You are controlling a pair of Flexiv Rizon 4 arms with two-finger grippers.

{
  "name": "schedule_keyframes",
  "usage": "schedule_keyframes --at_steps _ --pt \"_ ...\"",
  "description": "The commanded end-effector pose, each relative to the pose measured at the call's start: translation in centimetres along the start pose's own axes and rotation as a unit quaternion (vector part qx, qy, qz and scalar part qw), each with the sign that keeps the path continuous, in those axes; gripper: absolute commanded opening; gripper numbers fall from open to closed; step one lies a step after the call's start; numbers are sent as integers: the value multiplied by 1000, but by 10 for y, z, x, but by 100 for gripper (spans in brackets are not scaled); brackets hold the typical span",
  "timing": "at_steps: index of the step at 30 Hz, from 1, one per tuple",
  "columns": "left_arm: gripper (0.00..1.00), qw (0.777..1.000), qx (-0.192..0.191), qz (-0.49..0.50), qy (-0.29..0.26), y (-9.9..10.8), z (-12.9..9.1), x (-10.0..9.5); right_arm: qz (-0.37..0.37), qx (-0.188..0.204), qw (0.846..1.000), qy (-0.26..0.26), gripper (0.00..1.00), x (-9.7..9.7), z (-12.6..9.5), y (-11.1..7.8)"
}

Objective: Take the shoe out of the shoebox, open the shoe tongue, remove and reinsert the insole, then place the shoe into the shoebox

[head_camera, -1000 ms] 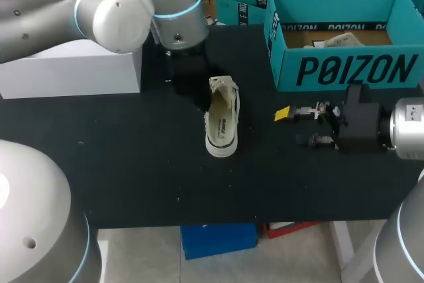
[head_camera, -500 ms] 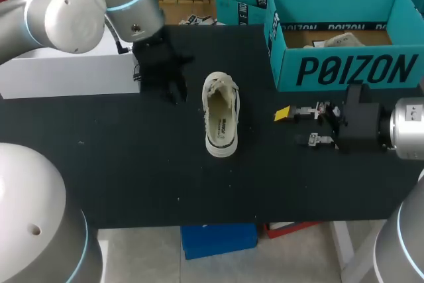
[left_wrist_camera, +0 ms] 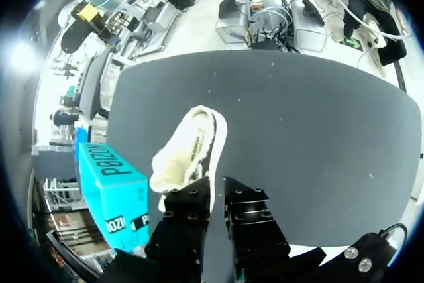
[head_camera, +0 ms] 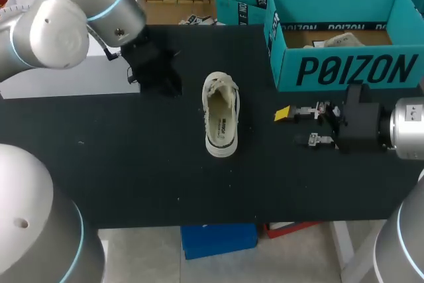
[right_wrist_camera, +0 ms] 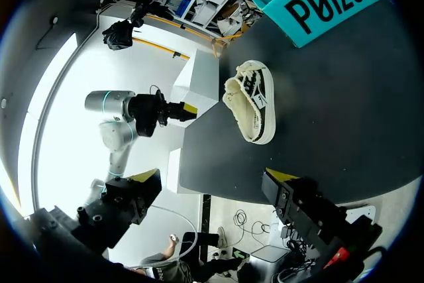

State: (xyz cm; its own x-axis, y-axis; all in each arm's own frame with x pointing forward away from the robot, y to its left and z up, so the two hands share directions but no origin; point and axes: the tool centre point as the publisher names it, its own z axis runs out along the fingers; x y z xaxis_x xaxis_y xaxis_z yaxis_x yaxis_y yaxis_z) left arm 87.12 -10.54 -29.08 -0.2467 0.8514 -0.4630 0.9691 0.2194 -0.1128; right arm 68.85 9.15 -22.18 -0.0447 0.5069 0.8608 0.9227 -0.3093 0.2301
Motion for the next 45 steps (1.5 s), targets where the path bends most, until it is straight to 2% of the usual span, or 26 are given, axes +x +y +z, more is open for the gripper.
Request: schedule_keyframes --at_steps 1,12,17,21,26,33,39,45 --pt "0 999 12 -19 -42 19 23 -5 0 0 1000 0 100 0 0 0" --pt "0 997 14 -40 -63 48 45 -43 0 0 1000 0 100 0 0 0" --pt "0 998 18 -28 -57 51 55 -60 0 0 1000 0 100 0 0 0" --pt "0 998 26 -16 -50 48 65 -67 0 0 1000 0 100 0 0 0" --pt "0 998 38 -9 -42 41 76 -65 0 0 1000 0 100 0 0 0" --pt "0 998 56 -11 -29 29 89 -51 0 0 1000 0 100 0 0 0" --pt "0 997 63 1 -34 18 69 -35 0 0 1000 0 100 0 0 0" --pt "0 998 39 8 -39 32 40 -30 0 0 1000 0 100 0 0 0"
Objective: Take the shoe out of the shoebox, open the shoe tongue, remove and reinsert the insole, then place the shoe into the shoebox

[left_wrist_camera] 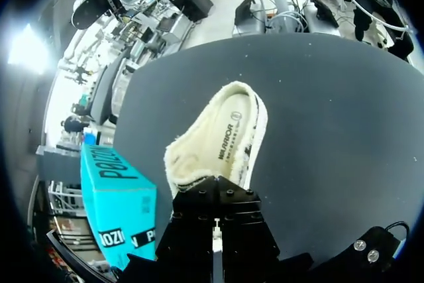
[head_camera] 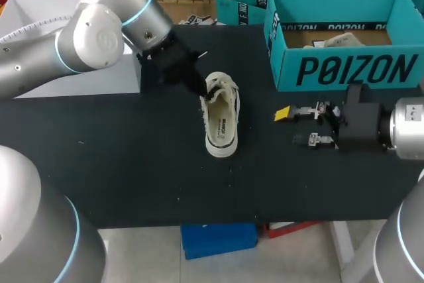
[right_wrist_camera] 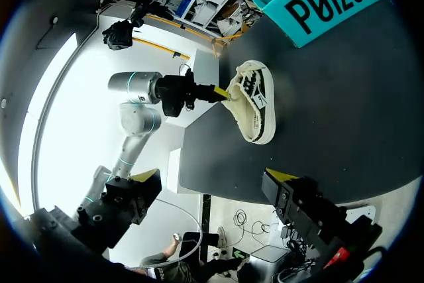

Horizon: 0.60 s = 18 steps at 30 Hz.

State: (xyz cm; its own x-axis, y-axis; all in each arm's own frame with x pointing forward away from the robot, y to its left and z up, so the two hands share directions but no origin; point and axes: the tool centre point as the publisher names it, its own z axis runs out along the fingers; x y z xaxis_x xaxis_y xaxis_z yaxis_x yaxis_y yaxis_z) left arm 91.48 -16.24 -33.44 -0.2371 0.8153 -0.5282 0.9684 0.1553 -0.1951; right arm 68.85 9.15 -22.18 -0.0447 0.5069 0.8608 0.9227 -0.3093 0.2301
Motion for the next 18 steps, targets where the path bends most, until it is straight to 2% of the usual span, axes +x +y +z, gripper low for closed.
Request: schedule_keyframes --at_steps 1,5,11,18 --pt "0 1000 -14 3 -3 -2 -28 5 0 0 1000 0 100 0 0 0" --pt "0 1000 -15 13 -4 9 -23 -12 0 0 1000 0 100 0 0 0" --pt "0 999 -8 30 8 15 -2 -38 0 0 1000 0 100 0 0 0" --pt "0 999 4 33 20 17 20 -47 0 0 1000 0 100 0 0 0"
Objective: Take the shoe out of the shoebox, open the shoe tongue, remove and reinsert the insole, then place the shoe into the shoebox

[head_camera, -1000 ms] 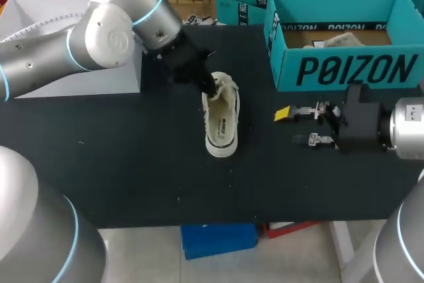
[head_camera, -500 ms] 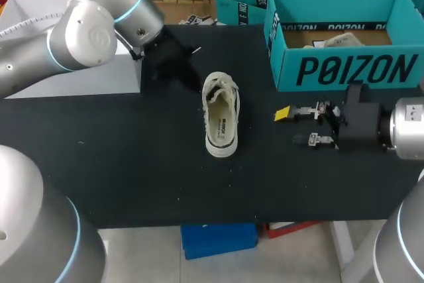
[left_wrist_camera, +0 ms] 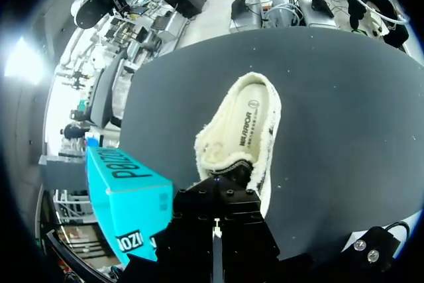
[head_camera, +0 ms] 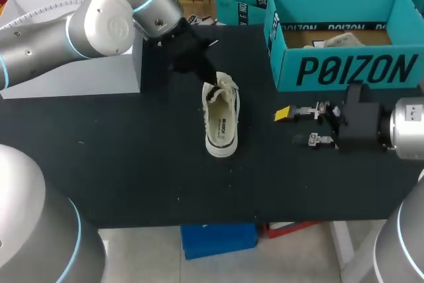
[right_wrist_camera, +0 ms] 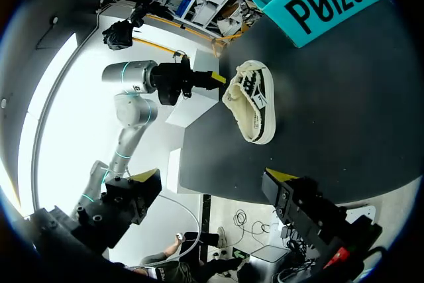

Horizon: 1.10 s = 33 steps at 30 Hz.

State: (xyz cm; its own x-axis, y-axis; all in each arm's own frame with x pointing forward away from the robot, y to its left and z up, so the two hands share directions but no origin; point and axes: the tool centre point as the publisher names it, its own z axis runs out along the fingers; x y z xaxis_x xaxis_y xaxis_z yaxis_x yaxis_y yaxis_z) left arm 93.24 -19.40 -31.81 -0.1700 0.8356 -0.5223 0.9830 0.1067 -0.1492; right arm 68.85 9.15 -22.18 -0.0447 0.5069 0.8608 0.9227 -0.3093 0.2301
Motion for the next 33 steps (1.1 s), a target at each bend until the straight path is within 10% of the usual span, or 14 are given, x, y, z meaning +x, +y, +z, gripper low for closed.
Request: schedule_keyframes --at_steps 1,18,33 --pt "0 1000 12 -1 11 8 18 -7 0 0 1000 0 100 0 0 0" --pt "0 998 44 -26 27 -19 41 33 0 0 1000 0 100 0 0 0" --pt "0 995 37 -6 97 -22 -55 29 0 0 1000 0 100 0 0 0"
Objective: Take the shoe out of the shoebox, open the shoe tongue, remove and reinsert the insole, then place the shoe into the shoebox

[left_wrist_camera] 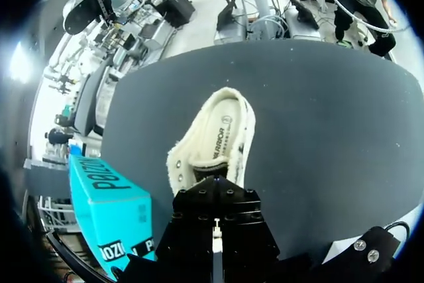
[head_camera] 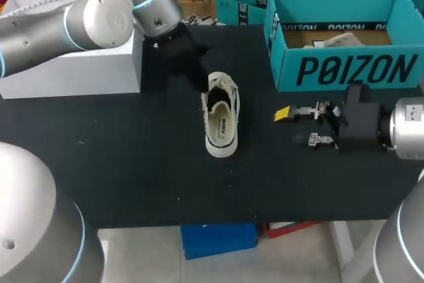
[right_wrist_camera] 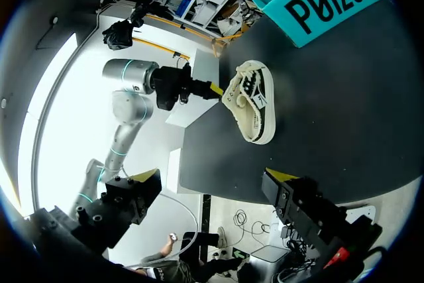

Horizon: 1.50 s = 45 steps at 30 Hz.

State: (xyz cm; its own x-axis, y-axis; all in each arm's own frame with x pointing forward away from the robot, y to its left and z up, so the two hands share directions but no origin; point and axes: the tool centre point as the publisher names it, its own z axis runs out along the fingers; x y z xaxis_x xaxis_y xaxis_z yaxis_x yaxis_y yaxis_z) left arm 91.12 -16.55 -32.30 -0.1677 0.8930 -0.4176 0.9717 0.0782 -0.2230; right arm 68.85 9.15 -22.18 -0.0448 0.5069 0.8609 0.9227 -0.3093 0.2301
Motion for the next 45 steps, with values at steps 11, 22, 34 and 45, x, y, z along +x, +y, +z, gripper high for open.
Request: schedule_keyframes --at_steps 11,22,34,45 --pt "84 996 0 -80 32 -36 -82 67 0 0 1000 0 100 0 0 0" --pt "100 961 158 214 78 -114 -102 54 0 0 1000 0 100 0 0 0" --pt "100 987 89 123 49 -100 -107 76 0 0 1000 0 100 0 0 0" --pt "100 987 89 123 49 -100 -107 76 0 0 1000 0 100 0 0 0"
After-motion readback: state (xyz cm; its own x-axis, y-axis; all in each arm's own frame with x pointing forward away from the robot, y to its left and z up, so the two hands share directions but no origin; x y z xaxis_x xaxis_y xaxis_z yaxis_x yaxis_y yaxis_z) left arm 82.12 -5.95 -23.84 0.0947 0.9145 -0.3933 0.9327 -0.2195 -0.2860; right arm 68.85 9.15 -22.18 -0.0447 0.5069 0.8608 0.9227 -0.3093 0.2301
